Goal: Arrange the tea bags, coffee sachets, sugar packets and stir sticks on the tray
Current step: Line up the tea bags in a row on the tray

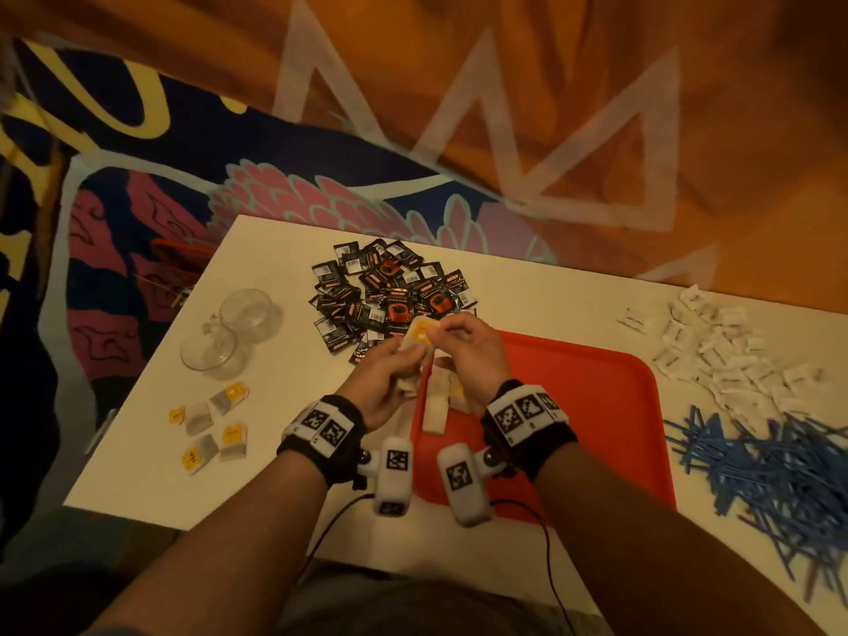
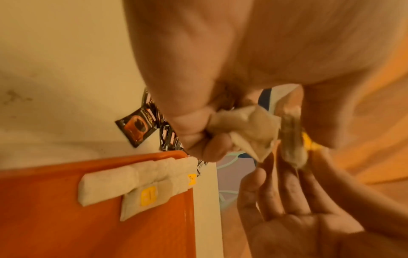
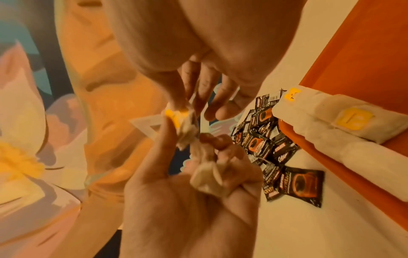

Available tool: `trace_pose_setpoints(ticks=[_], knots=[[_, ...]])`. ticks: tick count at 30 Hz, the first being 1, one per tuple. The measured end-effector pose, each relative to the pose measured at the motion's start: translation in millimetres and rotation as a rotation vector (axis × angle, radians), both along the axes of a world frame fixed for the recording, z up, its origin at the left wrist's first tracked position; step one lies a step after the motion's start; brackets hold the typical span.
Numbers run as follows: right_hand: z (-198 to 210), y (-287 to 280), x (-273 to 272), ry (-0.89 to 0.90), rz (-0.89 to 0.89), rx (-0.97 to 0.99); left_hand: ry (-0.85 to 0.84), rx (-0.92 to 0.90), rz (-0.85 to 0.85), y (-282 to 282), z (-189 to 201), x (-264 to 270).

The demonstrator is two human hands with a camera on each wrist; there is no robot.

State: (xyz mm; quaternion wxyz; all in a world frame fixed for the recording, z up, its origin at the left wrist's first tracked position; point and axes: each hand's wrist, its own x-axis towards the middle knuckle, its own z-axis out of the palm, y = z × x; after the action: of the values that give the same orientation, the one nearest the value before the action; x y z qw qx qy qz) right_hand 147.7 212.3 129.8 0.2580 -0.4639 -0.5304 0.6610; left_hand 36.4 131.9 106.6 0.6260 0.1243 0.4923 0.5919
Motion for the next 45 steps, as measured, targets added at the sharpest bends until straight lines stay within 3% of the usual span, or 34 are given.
trace_pose_setpoints(ticks=[2, 3, 7, 12, 15, 26, 32, 38, 45], knots=[[5.1, 4.1, 6.0, 0.041, -0.060, 0.018, -0.056, -0.015, 0.033, 0.0, 2.6, 2.1], [7.8, 5.8, 9.8, 0.039, -0.074, 0.049, -0.004, -0.046, 0.062, 1.7, 2.7, 2.2], [14.0, 9.6, 23.2, -0.059, -0.049, 0.215, 0.338, -0.122, 0.129, 7.6, 5.0, -0.2], [11.4, 10.9, 36.6, -0.113, -0.052, 0.318, 0.763, 0.095, -0.049, 22.4, 27.8, 10.3], [5.6, 10.6, 45.2, -0.137, -0.045, 0.276, 0.853, 0.135, -0.055, 29.7, 32.3, 14.1], [-29.6, 9.3, 57.0, -0.239, -0.016, 0.172, 0.803, 0.000, 0.003, 29.8, 0.6, 19.1], [-75.0, 8.7, 68.8, -0.526, 0.077, 0.064, 0.665, -0.249, -0.048, 19.4, -17.1, 5.7], [-115.3, 6.2, 75.1, -0.734, 0.226, -0.055, 0.562, -0.324, -0.032, 2.6, -31.2, -9.9], [-130.0, 7.1, 61.5, -0.834, 0.236, -0.074, 0.525, -0.367, -0.014, -10.4, -43.5, -22.5]])
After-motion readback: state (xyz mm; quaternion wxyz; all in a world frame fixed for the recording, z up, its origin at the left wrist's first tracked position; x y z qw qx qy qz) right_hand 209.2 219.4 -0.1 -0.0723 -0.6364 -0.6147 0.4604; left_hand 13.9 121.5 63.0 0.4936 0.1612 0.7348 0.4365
